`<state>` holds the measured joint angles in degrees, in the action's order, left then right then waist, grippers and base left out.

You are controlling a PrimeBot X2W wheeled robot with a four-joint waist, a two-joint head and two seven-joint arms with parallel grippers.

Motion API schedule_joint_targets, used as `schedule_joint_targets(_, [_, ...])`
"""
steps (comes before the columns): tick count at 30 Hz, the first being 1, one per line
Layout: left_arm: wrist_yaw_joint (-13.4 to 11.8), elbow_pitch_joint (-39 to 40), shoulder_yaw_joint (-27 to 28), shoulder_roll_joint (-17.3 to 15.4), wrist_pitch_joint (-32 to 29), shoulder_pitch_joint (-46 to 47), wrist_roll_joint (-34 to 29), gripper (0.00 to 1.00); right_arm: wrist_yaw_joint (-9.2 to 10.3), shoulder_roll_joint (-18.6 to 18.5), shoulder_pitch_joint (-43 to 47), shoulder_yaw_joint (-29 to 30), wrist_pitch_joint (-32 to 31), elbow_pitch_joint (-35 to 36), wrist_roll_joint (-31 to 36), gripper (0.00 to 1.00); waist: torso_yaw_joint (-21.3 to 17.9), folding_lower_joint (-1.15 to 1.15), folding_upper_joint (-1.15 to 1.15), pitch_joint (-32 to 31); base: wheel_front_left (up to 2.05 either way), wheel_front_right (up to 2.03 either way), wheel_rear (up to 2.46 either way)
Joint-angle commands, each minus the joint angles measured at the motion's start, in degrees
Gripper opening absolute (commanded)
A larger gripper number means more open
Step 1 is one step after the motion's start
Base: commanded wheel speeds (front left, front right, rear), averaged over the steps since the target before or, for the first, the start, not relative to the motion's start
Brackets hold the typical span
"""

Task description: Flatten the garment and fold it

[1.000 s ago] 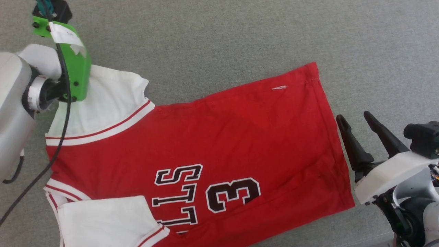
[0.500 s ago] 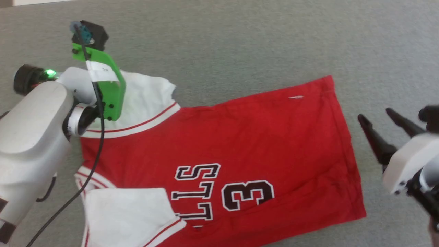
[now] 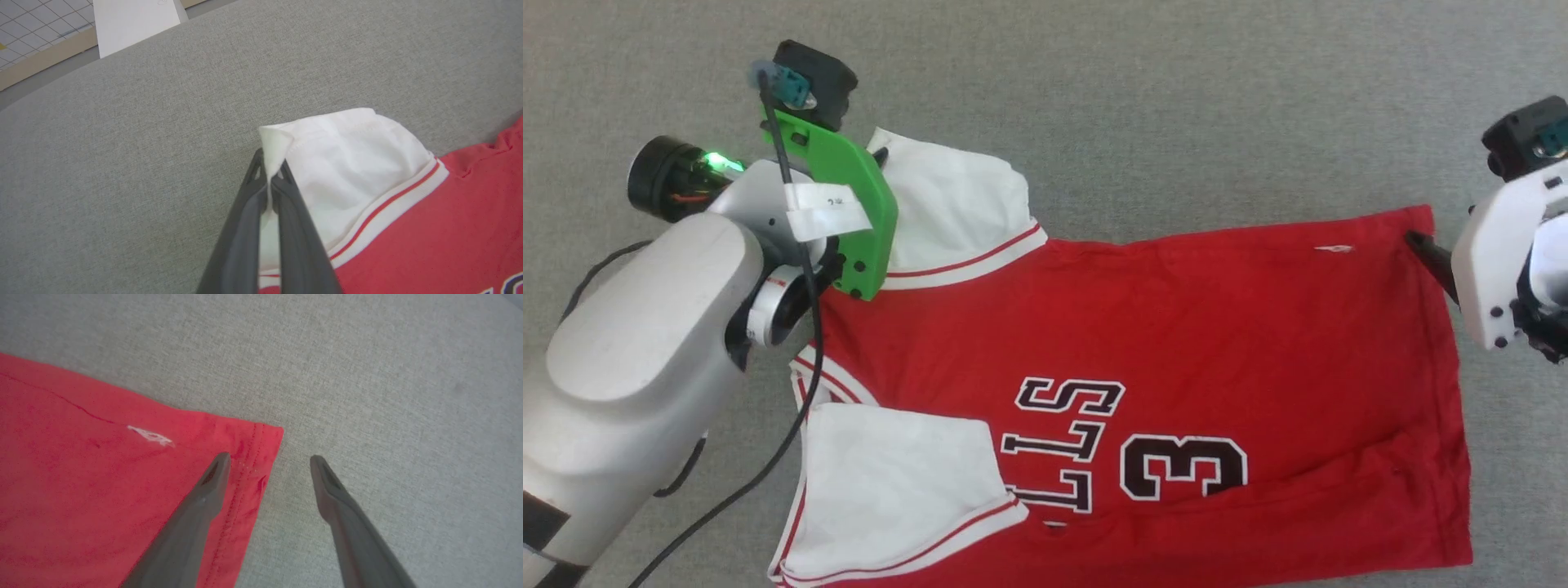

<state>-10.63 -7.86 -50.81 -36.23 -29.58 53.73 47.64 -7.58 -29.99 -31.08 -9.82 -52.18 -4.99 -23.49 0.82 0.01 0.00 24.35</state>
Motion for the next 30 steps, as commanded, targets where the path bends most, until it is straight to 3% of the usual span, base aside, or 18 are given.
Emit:
schedule_joint_targets(1, [-0.54, 0.78, -0.10, 0.05, 0.48, -1.06, -0.78, 0.00, 0.09, -0.52, -1.62, -1.05, -0.09, -1.43, 0.84, 1.00, 1.12, -0.01, 0.00, 1.07, 0.00, 0.00, 0.00])
schedule_joint_targets(13, [-1.89, 5.68, -1.02, -0.33, 0.17, -2.09, -1.43, 0.00, 0.09, -3.44, -5.10, -11.21, 1.42, -10.19, 0.69, 1.00, 2.95, -0.01, 0.00, 2.88, 0.00, 0.00, 0.00])
schedule_joint_targets(14, [-1.94, 5.74, -1.05, -0.34, 0.23, -2.20, -1.43, 0.00, 0.09, -3.69, -5.04, -12.18, 2.17, -10.14, 0.39, 0.67, 3.01, -0.01, 0.00, 2.87, 0.00, 0.00, 0.00])
schedule_joint_targets(15, [-2.00, 5.73, -1.10, -0.35, 0.33, -2.36, -1.42, 0.00, 0.09, -3.93, -4.86, -13.06, 2.85, -10.32, 0.04, 0.00, 3.05, -0.01, 0.00, 2.76, 0.00, 0.00, 0.00])
schedule_joint_targets(21, [-2.44, 5.07, -0.77, -0.48, 1.82, -3.62, -1.07, 0.00, 0.09, -4.43, -4.92, -14.53, 6.94, -11.36, -2.20, 0.00, 2.78, -0.01, 0.00, 0.41, 0.00, 0.00, 0.00])
schedule_joint_targets(30, [-3.41, 4.95, -0.47, -1.23, 4.05, -7.88, 0.43, 0.00, 0.09, -3.88, -0.99, -11.17, 18.18, -10.27, -4.22, 0.00, 2.55, -0.01, 0.00, -8.02, 0.00, 0.00, 0.00])
